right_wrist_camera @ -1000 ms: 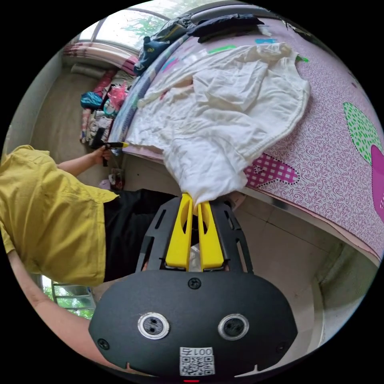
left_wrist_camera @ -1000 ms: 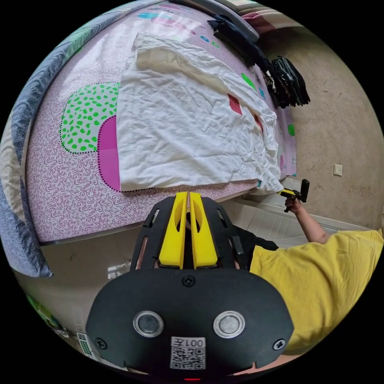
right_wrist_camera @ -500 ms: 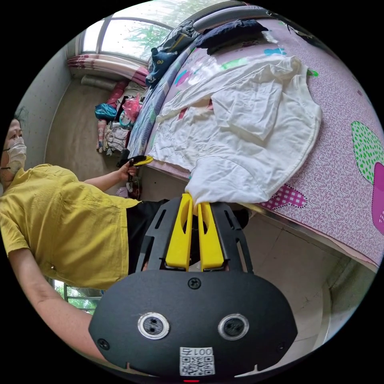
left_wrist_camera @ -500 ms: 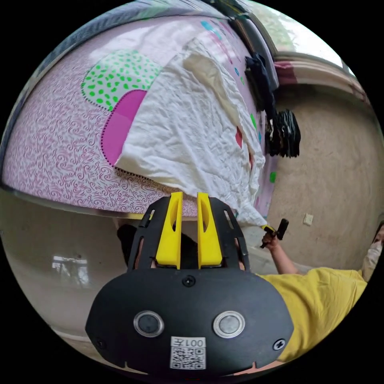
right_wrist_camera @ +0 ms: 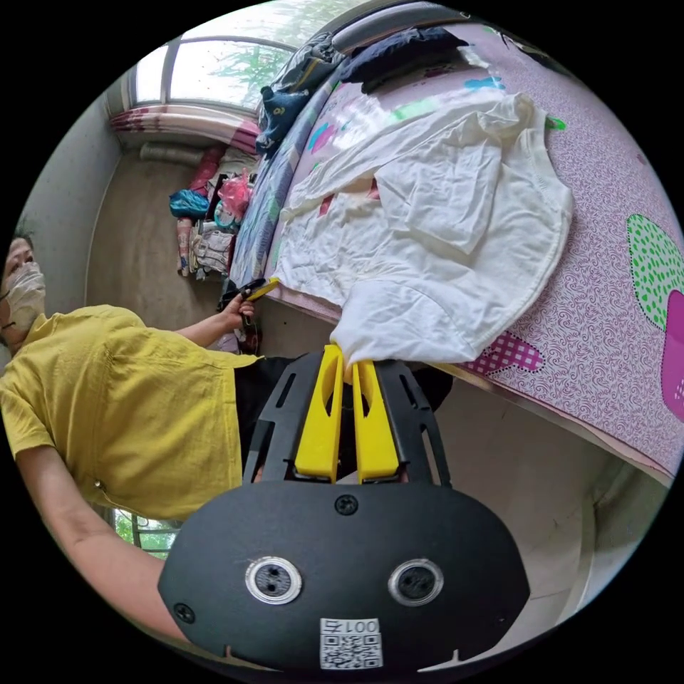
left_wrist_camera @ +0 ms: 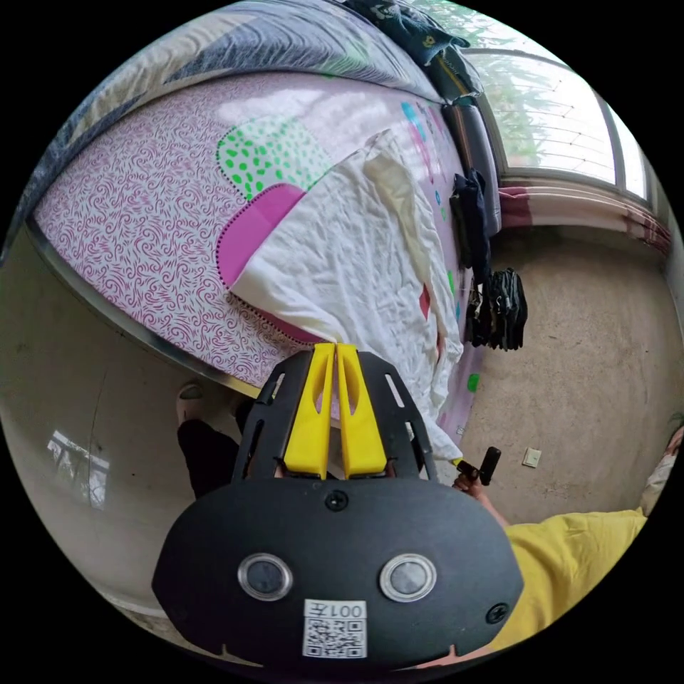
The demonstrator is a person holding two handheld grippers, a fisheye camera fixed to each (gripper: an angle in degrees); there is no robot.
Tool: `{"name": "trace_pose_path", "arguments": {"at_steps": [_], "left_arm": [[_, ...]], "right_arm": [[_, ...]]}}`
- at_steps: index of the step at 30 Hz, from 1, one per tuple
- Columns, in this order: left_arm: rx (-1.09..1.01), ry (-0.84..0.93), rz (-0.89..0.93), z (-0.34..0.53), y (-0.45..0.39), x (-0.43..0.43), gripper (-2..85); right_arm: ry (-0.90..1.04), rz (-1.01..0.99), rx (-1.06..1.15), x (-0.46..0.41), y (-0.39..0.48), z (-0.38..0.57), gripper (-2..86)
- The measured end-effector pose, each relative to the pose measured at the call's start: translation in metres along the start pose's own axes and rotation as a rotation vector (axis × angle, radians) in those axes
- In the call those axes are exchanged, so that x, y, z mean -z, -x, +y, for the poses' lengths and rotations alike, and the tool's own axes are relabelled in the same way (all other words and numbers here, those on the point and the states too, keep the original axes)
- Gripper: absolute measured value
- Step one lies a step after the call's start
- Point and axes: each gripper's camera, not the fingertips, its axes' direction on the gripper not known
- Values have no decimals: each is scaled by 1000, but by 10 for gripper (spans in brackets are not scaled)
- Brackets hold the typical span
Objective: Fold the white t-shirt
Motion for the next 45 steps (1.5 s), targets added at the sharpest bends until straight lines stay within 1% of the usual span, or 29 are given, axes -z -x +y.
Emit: {"name": "trace_pose_path", "arguments": {"at_steps": [1, 4, 6, 7, 8, 9, 10, 11, 12, 13, 14, 15, 18, 20, 22, 25, 27, 28, 29, 31, 34, 35, 36, 37, 39, 41, 42, 43, 45], "left_arm": [[2, -9, -2, 1, -7, 4, -12], [39, -9, -6, 0, -26, 12, -13], [65, -6, -31, -6, -41, 14, -13], [86, -5, -50, -13, -51, 14, -13], [105, -12, -63, -21, -62, 13, -12], [111, -16, -64, -26, -67, 12, -13], [124, -22, -69, -38, -77, 8, -13], [149, -28, -80, -51, -86, 3, -12], [160, -32, -81, -58, -89, 0, -12], [188, -46, -81, -71, -95, -6, -12], [226, -60, -79, -83, -99, -13, -13], [244, -69, -78, -89, -101, -16, -13], [321, -69, -60, -113, -105, -36, -12], [332, -62, -77, -124, -115, -49, -12], [330, -69, -95, -129, -121, -52, -12], [351, -74, -103, -134, -123, -55, -11], [366, -77, -99, -137, -121, -56, -12], [365, -69, -104, -140, -121, -56, -12], [357, -59, -110, -143, -123, -57, -12], [346, -46, -115, -148, -125, -57, -12], [342, -27, -115, -157, -129, -58, -12], [340, -15, -116, -160, -130, -58, -12], [338, -8, -117, -162, -131, -58, -12], [331, 4, -122, -165, -132, -58, -12], [319, 24, -128, -170, -135, -56, -12], [301, 46, -137, -176, -138, -55, -12], [297, 50, -138, -177, -139, -54, -12], [292, 58, -138, -179, -140, -53, -11], [287, 66, -131, -182, -141, -52, -11]], "right_arm": [[21, 8, -5, -1, -2, -3, 5], [181, 40, -29, -7, -11, -29, 4], [294, -16, -3, -10, -15, -59, 4], [314, -46, 2, -10, -17, -69, 4], [318, -126, 12, -7, -23, -90, 4], [287, -241, 3, -1, -35, -114, 4], [256, -303, -8, 3, -43, -126, 4], [145, -413, -50, 15, -65, -149, 4], [-5, -468, -131, 28, -92, -167, 5], [-85, -477, -196, 34, -108, -173, 5], [-239, -476, -352, 43, -138, -176, 6], [-337, -462, -482, 45, -161, -174, 7], [-357, -414, -612, 37, -182, -174, 14], [-337, -389, -610, 35, -181, -176, 23], [-349, -412, -574, 35, -179, -176, 35], [-415, -452, -494, 47, -174, -173, 37], [-575, -525, -412, 69, -166, -167, 23], [-605, -534, -404, 74, -164, -165, 20], [-625, -520, -404, 82, -159, -165, 15], [-574, -440, -409, 88, -147, -172, 10], [-363, -252, -399, 80, -124, -199, 6], [-246, -165, -399, 71, -117, -215, 6], [-115, -47, -413, 59, -112, -234, 5], [-57, 22, -412, 54, -110, -245, 5], [128, 296, -383, 35, -95, -287, 3], [135, 402, -312, 30, -73, -318, 2], [35, 363, -219, 36, -50, -333, 2], [-33, 328, -182, 42, -39, -338, 2], [-204, 240, -201, 62, -15, -349, 3]]}}
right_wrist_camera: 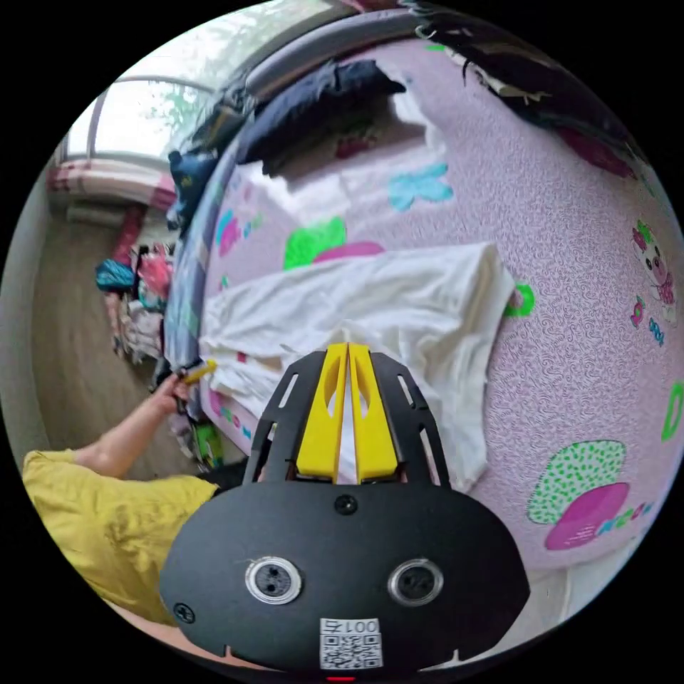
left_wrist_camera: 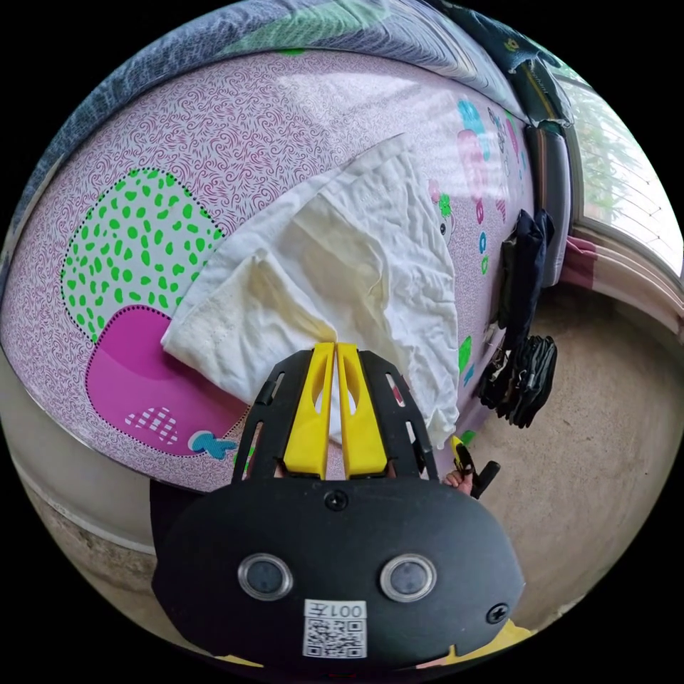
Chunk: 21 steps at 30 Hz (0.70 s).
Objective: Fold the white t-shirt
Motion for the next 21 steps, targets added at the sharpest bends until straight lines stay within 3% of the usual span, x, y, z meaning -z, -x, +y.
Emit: {"name": "trace_pose_path", "arguments": {"at_steps": [4, 9, 15, 21], "left_arm": [[0, 16, 24, -5, 1, 3, -11], [-19, 34, 39, -11, 1, 8, -11], [-33, 44, 32, -16, 0, 11, -12], [-55, 50, 4, -21, -8, 14, -12]], "right_arm": [[-17, 125, -11, 13, 15, -4, 8], [73, 374, 282, 15, 68, -16, 41], [156, 448, 613, -14, 148, -74, 65], [363, 466, 748, -57, 181, -128, 76]]}}
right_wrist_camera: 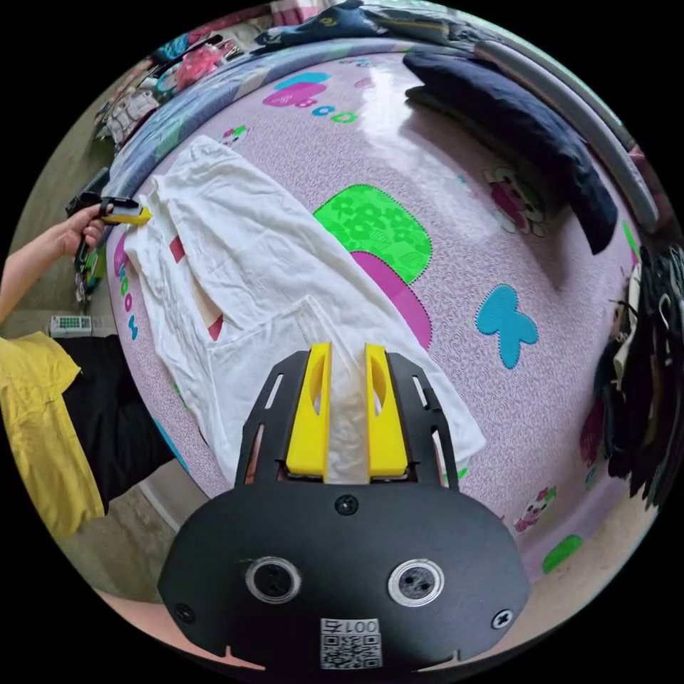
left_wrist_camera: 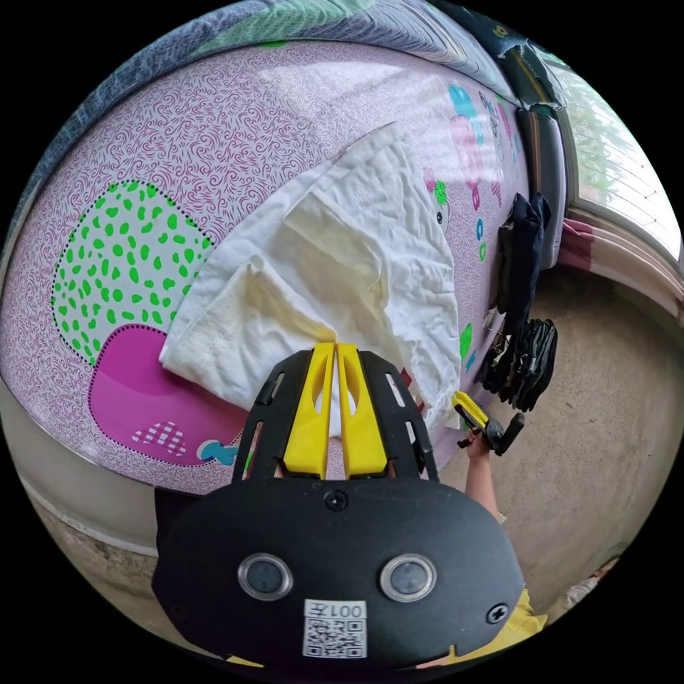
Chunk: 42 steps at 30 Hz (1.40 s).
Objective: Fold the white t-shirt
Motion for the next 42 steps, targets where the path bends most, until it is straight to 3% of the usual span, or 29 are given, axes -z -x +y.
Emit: {"name": "trace_pose_path", "arguments": {"at_steps": [9, 15, 21, 28, 32, 36, 38, 42], "left_arm": [[-9, -11, 33, -11, 0, 7, -12], [1, 6, 52, -18, 7, 7, -12], [-4, 18, 47, -22, 12, 10, -12], [-27, 31, 29, -25, 18, 13, -9], [-62, 45, 27, -26, 19, 16, 31], [-49, 70, 132, -30, 29, 20, 48], [-37, 55, 208, -31, 39, 27, 15], [-99, 37, 404, -27, 46, 48, -7]], "right_arm": [[56, 22, 119, 43, 5, -13, 13], [-58, 24, 235, 101, 15, -25, 3], [-9, 33, 297, 95, 22, -50, 2], [-57, -9, 228, 107, 20, -46, 2], [-14, 227, 39, 108, 8, -40, 1], [-100, 214, -153, 132, -16, -27, 0], [-168, 163, -188, 147, -21, -20, 0], [-318, 57, -127, 181, -2, -14, 0]]}}
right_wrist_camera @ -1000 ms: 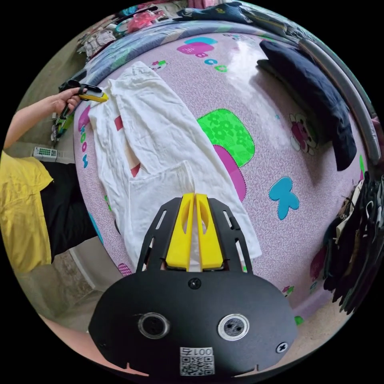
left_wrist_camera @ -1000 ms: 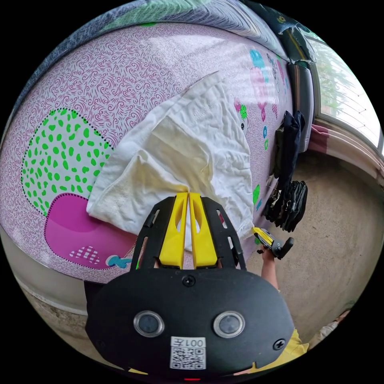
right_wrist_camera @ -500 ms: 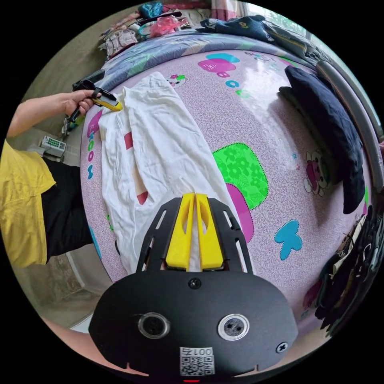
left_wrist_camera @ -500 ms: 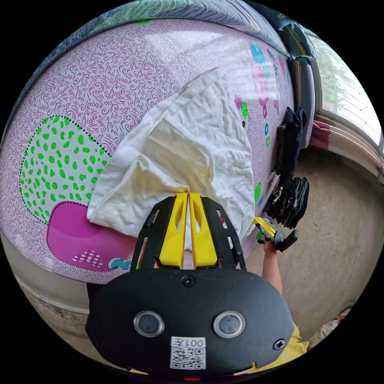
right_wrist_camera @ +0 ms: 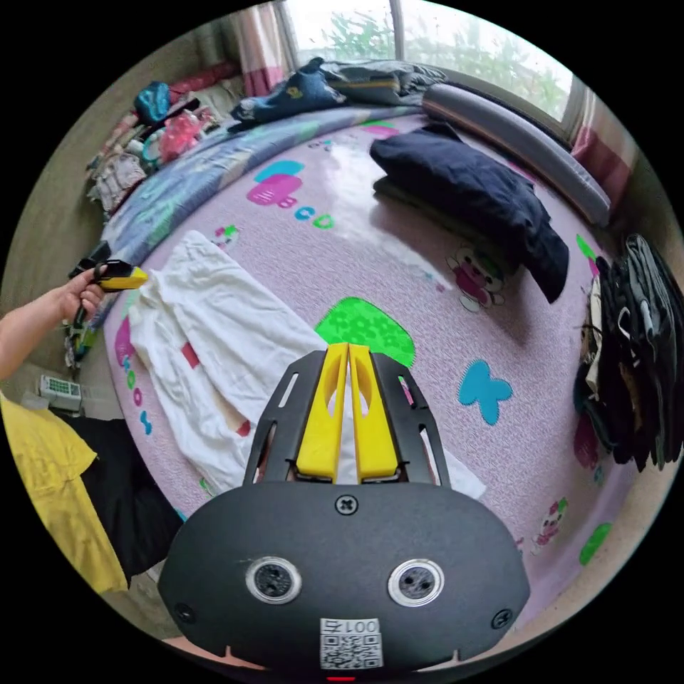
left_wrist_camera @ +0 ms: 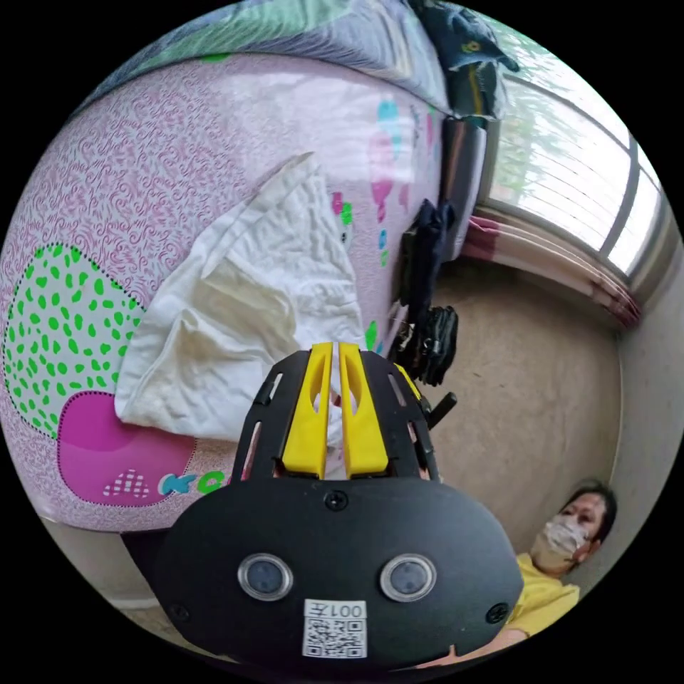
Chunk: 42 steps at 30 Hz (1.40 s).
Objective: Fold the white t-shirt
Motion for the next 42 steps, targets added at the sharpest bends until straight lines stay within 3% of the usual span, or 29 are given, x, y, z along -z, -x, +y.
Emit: {"name": "trace_pose_path", "arguments": {"at_steps": [3, 6, 8, 11, 21, 35, 39, 42], "left_arm": [[-110, 17, -16, 16, -8, 26, -11], [-141, 9, -191, 42, 0, 53, -10], [-113, 1, -307, 63, 20, 67, -8], [-49, -15, -340, 83, 50, 71, 9], [11, -61, -231, 105, 102, 63, 96], [-112, -241, 46, 115, 158, 60, 43], [-139, -261, 60, 119, 163, 52, 4], [-179, -311, 28, 127, 158, 51, -6]], "right_arm": [[-32, -159, 92, 6, 33, -5, 0], [-8, -324, 223, -2, 78, -14, 0], [17, -361, 296, -9, 106, -23, 0], [40, -355, 407, -20, 143, -46, 2], [81, -384, 493, -52, 161, -205, 48], [357, -564, 693, -178, 192, -364, 86], [482, -794, 676, -200, 192, -386, 50], [426, -723, 774, -191, 203, -388, 21]]}}
